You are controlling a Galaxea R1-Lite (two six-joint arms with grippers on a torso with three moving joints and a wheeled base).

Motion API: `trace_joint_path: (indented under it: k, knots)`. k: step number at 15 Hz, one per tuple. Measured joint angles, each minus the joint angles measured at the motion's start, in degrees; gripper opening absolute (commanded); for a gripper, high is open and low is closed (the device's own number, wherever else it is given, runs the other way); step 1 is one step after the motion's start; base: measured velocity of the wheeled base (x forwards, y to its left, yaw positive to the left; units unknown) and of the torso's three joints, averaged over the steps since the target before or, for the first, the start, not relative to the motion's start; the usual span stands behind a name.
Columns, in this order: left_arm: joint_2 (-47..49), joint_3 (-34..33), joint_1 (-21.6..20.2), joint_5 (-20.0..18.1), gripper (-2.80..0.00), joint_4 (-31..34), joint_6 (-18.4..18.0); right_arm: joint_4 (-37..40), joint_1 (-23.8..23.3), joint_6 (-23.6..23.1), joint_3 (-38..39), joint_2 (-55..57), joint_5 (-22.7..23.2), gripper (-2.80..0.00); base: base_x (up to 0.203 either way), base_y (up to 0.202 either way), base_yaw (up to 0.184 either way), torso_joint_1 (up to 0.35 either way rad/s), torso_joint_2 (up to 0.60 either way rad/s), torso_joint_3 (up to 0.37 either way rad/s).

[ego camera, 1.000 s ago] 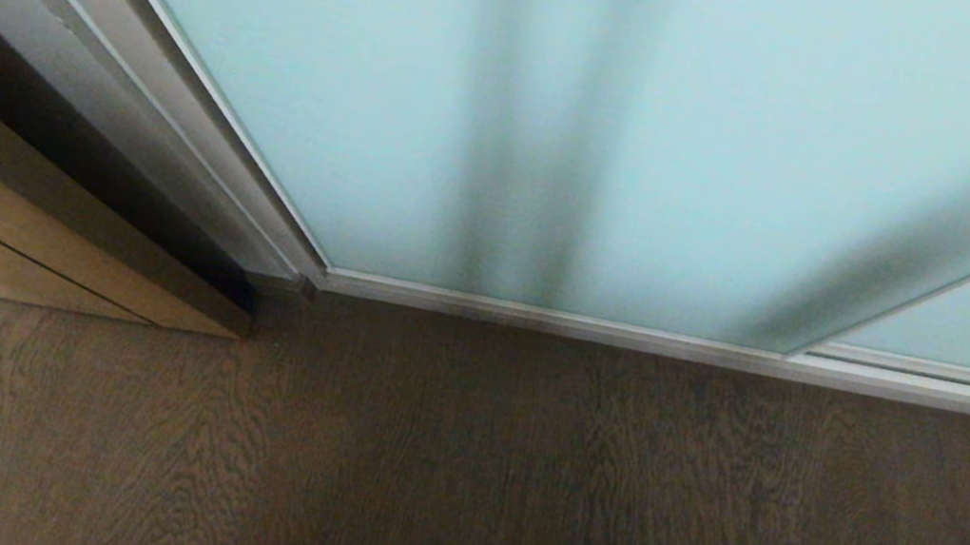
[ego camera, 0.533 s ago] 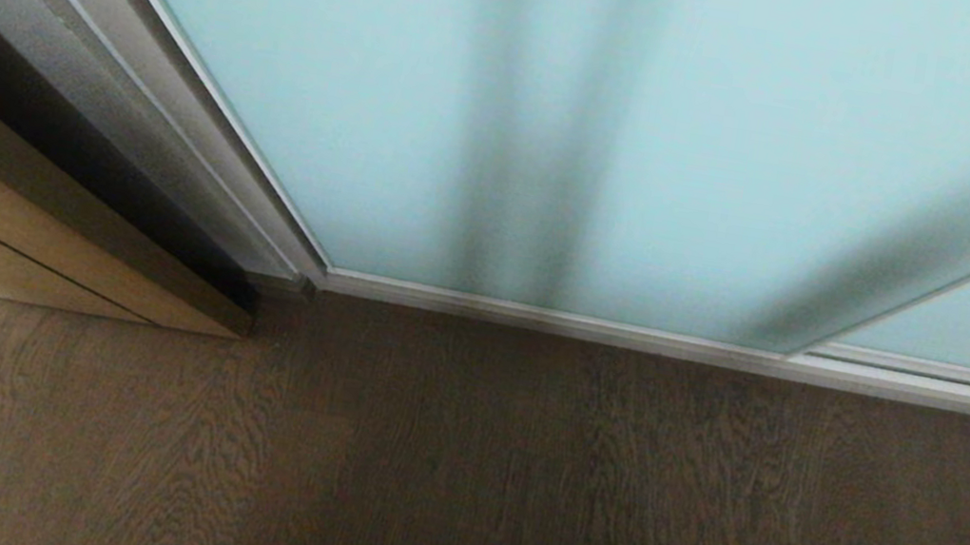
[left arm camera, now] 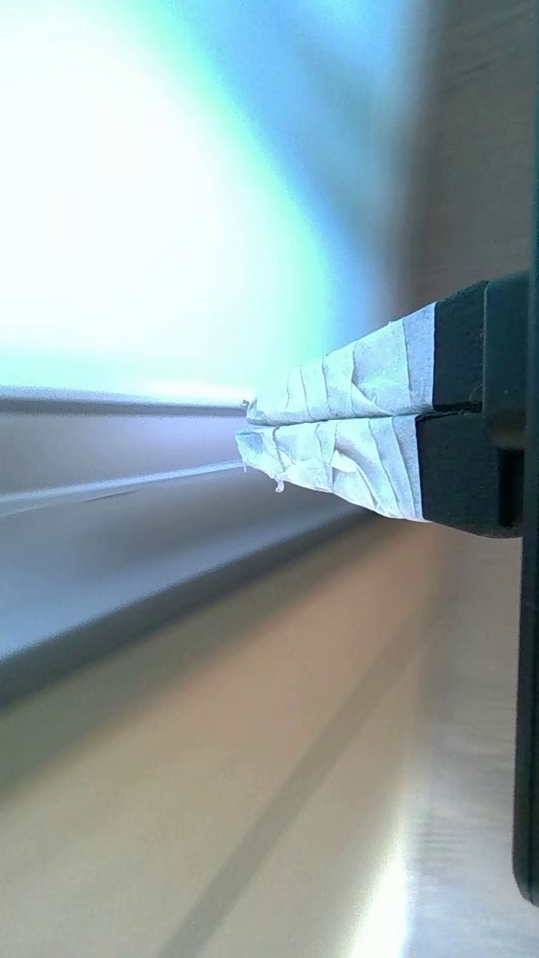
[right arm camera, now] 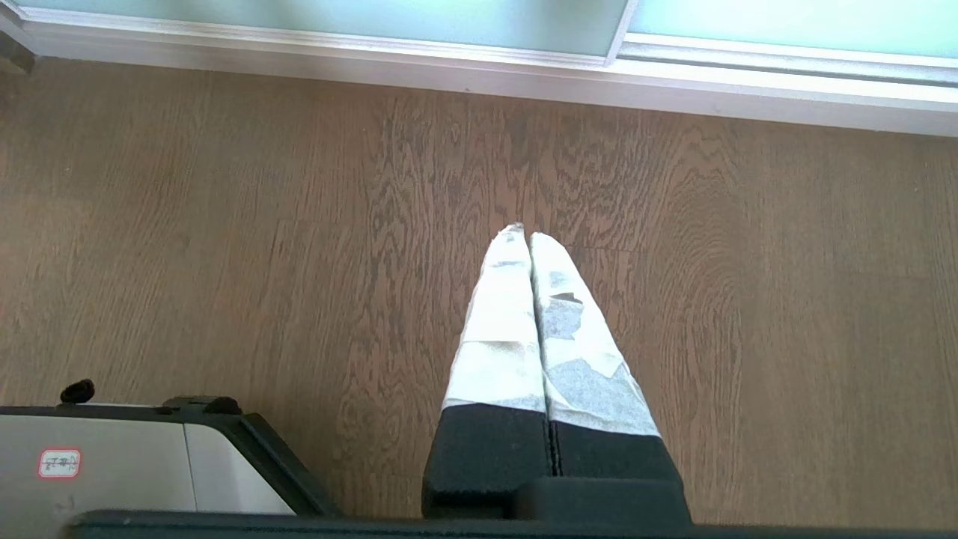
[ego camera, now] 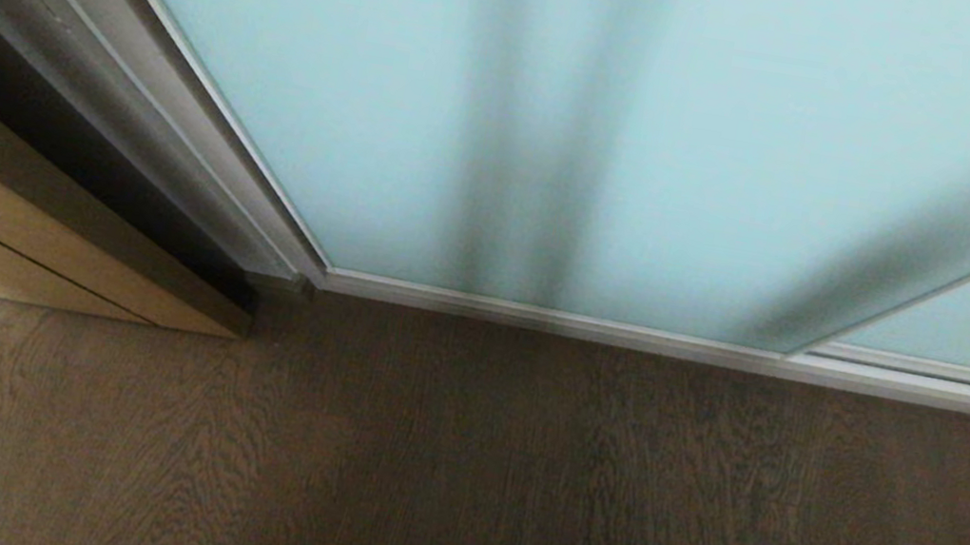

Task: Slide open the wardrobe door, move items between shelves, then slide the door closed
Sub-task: Open the door

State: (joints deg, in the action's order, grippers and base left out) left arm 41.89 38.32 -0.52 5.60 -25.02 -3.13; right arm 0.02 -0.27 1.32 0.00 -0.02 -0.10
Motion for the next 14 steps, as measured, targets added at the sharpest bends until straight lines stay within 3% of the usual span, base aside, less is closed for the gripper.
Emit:
trace_joint_path:
  k: [3, 8, 14]
  knots:
    - [9.4, 4.6, 0.2, 3.0, -2.8, -13.9, 0.2, 0.0, 0.0, 0.0, 0.0, 0.0, 0.0, -2.8, 0.0, 0.0, 0.0, 0.0, 0.0, 0.0]
    - [14.4, 7.5, 3.1, 3.1, -2.8, -17.2, -0.2, 0.0, 0.0, 0.0, 0.0, 0.0, 0.0, -2.8, 0.0, 0.0, 0.0, 0.0, 0.0, 0.0]
    - [19.5, 7.8, 3.6, 3.1, -2.8, -32.7, -4.2, 0.0, 0.0, 0.0, 0.0, 0.0, 0.0, -2.8, 0.0, 0.0, 0.0, 0.0, 0.0, 0.0]
